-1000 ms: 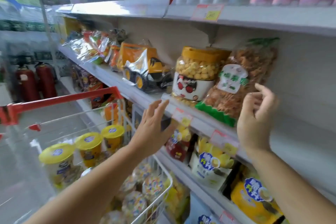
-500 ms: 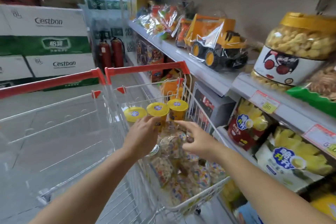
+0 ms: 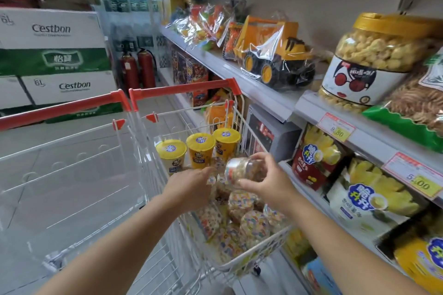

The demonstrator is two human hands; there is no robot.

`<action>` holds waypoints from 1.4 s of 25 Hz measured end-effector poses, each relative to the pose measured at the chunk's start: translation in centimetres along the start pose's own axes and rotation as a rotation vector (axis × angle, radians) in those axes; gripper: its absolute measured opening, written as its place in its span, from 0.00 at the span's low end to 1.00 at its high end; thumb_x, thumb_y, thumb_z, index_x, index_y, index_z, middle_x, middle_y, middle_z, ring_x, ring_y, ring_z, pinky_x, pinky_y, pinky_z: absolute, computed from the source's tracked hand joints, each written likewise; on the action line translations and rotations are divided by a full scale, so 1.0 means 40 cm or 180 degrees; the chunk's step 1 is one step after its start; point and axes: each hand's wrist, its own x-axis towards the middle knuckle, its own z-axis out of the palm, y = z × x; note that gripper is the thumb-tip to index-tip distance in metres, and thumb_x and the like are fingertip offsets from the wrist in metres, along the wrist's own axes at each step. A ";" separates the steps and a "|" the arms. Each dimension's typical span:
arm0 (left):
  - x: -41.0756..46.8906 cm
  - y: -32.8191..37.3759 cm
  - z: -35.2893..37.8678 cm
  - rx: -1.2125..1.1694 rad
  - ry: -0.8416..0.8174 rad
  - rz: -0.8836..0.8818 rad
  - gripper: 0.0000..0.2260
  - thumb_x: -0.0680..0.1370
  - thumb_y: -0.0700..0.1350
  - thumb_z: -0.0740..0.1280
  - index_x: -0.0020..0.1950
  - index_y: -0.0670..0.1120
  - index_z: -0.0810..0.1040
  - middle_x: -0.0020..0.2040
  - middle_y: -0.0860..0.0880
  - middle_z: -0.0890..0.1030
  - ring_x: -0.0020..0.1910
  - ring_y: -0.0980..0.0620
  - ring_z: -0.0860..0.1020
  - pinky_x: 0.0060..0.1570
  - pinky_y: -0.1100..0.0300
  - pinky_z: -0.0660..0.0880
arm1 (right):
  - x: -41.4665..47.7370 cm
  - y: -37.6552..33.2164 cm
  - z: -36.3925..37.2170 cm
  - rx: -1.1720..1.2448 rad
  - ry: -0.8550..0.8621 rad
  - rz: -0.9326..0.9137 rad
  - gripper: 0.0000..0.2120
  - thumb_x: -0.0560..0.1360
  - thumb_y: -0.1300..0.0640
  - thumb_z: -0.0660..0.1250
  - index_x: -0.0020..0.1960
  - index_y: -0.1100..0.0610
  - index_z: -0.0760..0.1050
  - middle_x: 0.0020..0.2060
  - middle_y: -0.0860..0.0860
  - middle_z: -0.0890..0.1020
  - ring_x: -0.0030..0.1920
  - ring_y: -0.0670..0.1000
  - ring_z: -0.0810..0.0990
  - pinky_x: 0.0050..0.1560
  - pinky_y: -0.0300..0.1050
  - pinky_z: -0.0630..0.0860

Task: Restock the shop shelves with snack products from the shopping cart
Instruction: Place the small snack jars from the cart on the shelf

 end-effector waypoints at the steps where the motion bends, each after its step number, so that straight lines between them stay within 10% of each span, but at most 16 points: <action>1: 0.001 0.008 -0.001 -0.0133 -0.0032 0.0029 0.22 0.83 0.53 0.58 0.78 0.59 0.61 0.70 0.52 0.76 0.66 0.48 0.75 0.59 0.53 0.76 | -0.013 -0.004 -0.032 0.0183 0.0114 0.0044 0.27 0.69 0.52 0.77 0.62 0.47 0.68 0.54 0.46 0.79 0.50 0.44 0.80 0.45 0.35 0.77; 6: 0.031 0.080 -0.032 -0.0560 -0.0387 0.0390 0.29 0.77 0.63 0.66 0.75 0.55 0.68 0.73 0.52 0.71 0.69 0.50 0.71 0.64 0.54 0.72 | -0.099 -0.042 -0.185 0.0746 0.0532 -0.0140 0.20 0.70 0.49 0.76 0.59 0.44 0.74 0.50 0.44 0.83 0.54 0.46 0.82 0.50 0.42 0.78; 12: 0.042 0.354 -0.179 -0.2775 -0.0338 0.1450 0.38 0.71 0.55 0.76 0.77 0.61 0.62 0.67 0.61 0.74 0.59 0.63 0.78 0.58 0.61 0.78 | -0.223 -0.091 -0.367 0.0379 0.1226 -0.0412 0.25 0.63 0.39 0.73 0.59 0.36 0.73 0.53 0.38 0.79 0.54 0.42 0.80 0.51 0.41 0.78; 18: 0.054 0.657 -0.242 -0.3253 -0.0272 0.2171 0.28 0.72 0.55 0.76 0.69 0.66 0.69 0.57 0.62 0.80 0.49 0.61 0.83 0.52 0.51 0.81 | -0.342 -0.075 -0.539 -0.0017 0.2262 -0.0372 0.20 0.66 0.42 0.74 0.56 0.37 0.74 0.50 0.42 0.81 0.53 0.43 0.80 0.54 0.44 0.75; 22: 0.068 0.721 -0.244 -0.3316 -0.0308 0.2061 0.26 0.78 0.50 0.71 0.74 0.56 0.68 0.66 0.58 0.76 0.51 0.54 0.83 0.50 0.48 0.81 | -0.367 -0.052 -0.656 -0.0766 0.2713 0.0043 0.22 0.71 0.52 0.74 0.61 0.41 0.71 0.51 0.37 0.78 0.51 0.40 0.77 0.50 0.38 0.69; 28: 0.093 0.588 -0.219 -0.2890 0.0048 0.1527 0.11 0.81 0.46 0.66 0.61 0.58 0.77 0.57 0.60 0.81 0.47 0.63 0.81 0.48 0.63 0.79 | -0.340 -0.008 -0.718 -0.0937 0.1809 0.0642 0.26 0.71 0.49 0.74 0.67 0.39 0.70 0.61 0.46 0.79 0.55 0.46 0.78 0.57 0.43 0.73; 32: 0.088 0.442 -0.194 -0.2629 -0.0418 0.1139 0.09 0.81 0.42 0.66 0.56 0.57 0.79 0.49 0.59 0.83 0.47 0.59 0.82 0.47 0.65 0.78 | -0.354 -0.065 -0.598 -0.1073 0.3308 -0.0718 0.18 0.76 0.49 0.66 0.65 0.45 0.71 0.57 0.45 0.77 0.56 0.42 0.76 0.57 0.36 0.71; 35: 0.073 0.316 -0.137 -0.2381 -0.0502 0.0870 0.10 0.81 0.41 0.67 0.53 0.58 0.80 0.48 0.55 0.84 0.47 0.54 0.82 0.50 0.59 0.78 | -0.299 -0.062 -0.376 -0.0939 0.2018 -0.1092 0.09 0.79 0.57 0.61 0.56 0.46 0.74 0.49 0.44 0.81 0.50 0.40 0.78 0.51 0.33 0.73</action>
